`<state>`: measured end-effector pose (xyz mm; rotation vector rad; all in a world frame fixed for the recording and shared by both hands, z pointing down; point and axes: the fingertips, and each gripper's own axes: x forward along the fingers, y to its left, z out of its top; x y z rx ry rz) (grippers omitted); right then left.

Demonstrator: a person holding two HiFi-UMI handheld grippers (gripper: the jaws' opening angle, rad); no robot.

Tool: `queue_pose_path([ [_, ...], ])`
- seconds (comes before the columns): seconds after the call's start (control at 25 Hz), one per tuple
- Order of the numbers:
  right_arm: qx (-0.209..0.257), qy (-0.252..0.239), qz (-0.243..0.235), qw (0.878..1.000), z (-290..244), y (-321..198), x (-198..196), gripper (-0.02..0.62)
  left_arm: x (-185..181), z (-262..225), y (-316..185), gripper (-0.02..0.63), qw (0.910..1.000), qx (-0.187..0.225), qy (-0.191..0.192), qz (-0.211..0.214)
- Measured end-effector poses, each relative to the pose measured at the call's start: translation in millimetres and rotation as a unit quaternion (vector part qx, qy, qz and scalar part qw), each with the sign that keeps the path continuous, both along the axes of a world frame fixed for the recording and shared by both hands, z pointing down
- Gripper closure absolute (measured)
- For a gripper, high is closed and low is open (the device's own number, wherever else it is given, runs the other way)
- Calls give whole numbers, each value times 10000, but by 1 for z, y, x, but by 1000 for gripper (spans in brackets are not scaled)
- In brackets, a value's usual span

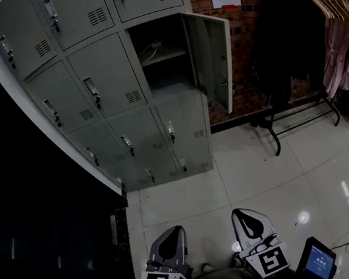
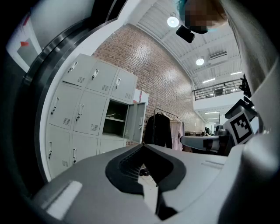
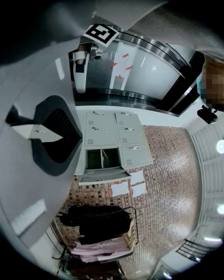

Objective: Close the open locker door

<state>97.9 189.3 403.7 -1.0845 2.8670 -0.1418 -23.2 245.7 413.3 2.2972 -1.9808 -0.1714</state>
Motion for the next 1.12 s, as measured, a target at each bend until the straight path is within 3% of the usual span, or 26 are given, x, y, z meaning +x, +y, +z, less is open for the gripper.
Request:
queue_pose_path([
  [0.32, -63, 37, 188, 9998, 9, 6, -29, 586, -31, 12, 0, 604, 9998, -67, -2, 212],
  [0.56, -13, 14, 228, 9997, 11, -23, -45, 587, -47, 15, -26, 604, 9997, -86, -20, 217],
  [0.8, 21, -60, 131, 9999, 22, -94, -62, 586, -67, 25, -91, 604, 9999, -107, -62, 26],
  [1.12, 212, -171, -51, 9996, 0, -234, -68, 586, -74, 5, -226, 604, 9996, 20, -180, -216],
])
